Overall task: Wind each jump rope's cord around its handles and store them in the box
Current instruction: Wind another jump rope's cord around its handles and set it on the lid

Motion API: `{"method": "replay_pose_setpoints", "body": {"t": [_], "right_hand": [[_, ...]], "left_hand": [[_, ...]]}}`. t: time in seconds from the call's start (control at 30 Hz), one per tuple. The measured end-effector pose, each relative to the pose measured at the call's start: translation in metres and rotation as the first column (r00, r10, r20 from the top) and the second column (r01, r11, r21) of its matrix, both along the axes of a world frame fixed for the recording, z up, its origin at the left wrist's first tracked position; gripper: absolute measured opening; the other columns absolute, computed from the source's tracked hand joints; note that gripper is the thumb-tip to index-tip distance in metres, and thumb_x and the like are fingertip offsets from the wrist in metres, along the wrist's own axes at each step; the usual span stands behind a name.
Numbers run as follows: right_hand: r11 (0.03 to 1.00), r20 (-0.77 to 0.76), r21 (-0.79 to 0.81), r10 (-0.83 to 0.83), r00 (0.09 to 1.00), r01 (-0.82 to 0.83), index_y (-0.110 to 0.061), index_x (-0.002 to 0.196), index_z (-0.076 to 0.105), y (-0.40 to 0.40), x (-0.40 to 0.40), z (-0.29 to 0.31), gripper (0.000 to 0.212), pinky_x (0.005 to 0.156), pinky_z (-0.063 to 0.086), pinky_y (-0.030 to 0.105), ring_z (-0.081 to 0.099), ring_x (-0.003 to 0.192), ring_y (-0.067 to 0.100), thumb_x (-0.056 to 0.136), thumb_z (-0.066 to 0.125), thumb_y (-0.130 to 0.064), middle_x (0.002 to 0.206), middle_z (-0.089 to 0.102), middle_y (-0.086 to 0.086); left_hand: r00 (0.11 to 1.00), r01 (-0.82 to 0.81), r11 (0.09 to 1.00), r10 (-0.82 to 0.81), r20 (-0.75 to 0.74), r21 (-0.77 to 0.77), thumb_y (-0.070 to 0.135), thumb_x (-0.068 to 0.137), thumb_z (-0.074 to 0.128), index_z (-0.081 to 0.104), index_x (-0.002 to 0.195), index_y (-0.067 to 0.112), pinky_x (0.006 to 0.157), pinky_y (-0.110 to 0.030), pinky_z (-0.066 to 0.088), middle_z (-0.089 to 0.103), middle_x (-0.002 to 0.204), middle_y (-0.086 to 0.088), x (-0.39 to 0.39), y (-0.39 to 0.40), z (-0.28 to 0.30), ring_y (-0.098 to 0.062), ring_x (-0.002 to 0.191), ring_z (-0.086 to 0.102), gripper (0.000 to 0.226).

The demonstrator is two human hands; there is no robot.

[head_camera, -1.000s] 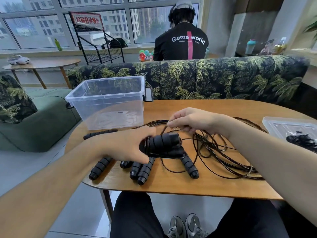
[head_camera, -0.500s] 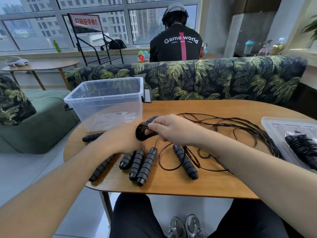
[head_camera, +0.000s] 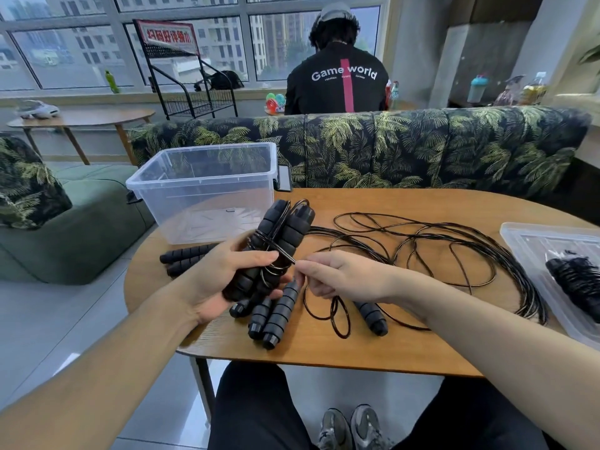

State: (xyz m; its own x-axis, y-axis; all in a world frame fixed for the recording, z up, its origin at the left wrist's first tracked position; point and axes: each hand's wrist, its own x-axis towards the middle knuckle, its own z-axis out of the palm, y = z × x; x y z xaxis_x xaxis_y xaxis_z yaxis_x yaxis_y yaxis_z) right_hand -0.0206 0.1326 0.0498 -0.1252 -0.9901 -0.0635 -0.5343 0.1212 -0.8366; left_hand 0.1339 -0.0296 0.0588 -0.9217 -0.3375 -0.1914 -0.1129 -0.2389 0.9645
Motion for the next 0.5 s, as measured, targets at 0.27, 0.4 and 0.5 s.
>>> {"method": "replay_pose_setpoints", "body": {"t": [0.27, 0.4, 0.5], "right_hand": [[0.993, -0.142, 0.103, 0.062, 0.988, -0.048, -0.016, 0.093, 0.065, -0.001, -0.005, -0.004, 0.048, 0.073, 0.045, 0.032, 0.044, 0.058, 0.011, 0.105, 0.035, -0.052, 0.055, 0.047, -0.013], [0.995, -0.248, 0.100, 0.033, 0.968, -0.009, -0.013, 0.076, 0.060, -0.002, -0.008, -0.002, 0.060, 0.069, 0.042, 0.021, 0.046, 0.054, 0.004, 0.099, 0.036, -0.062, 0.054, 0.050, -0.012], [0.999, -0.244, 0.030, 0.030, 0.969, -0.023, -0.013, 0.076, 0.059, -0.001, -0.011, -0.005, 0.058, 0.067, 0.041, 0.018, 0.047, 0.058, 0.005, 0.099, 0.037, -0.061, 0.063, 0.050, -0.010]], "left_hand": [[0.997, -0.046, 0.999, 0.045, -0.066, -0.014, 0.020, 0.088, 0.072, 0.059, 0.129, 0.010, 0.073, -0.044, 0.055, 0.068, 0.105, -0.024, 0.005, 0.007, -0.005, -0.032, 0.087, 0.069, 0.044], [0.995, -0.057, 0.998, 0.055, -0.083, -0.018, 0.054, 0.079, 0.076, 0.060, 0.128, 0.006, 0.060, -0.037, 0.052, 0.065, 0.094, -0.021, 0.005, 0.006, -0.008, -0.029, 0.076, 0.066, 0.071], [0.997, -0.012, 0.999, 0.009, -0.077, -0.035, 0.059, 0.084, 0.064, 0.067, 0.117, 0.006, 0.057, -0.034, 0.050, 0.065, 0.088, -0.019, 0.004, 0.003, -0.005, -0.027, 0.072, 0.064, 0.062]]}}
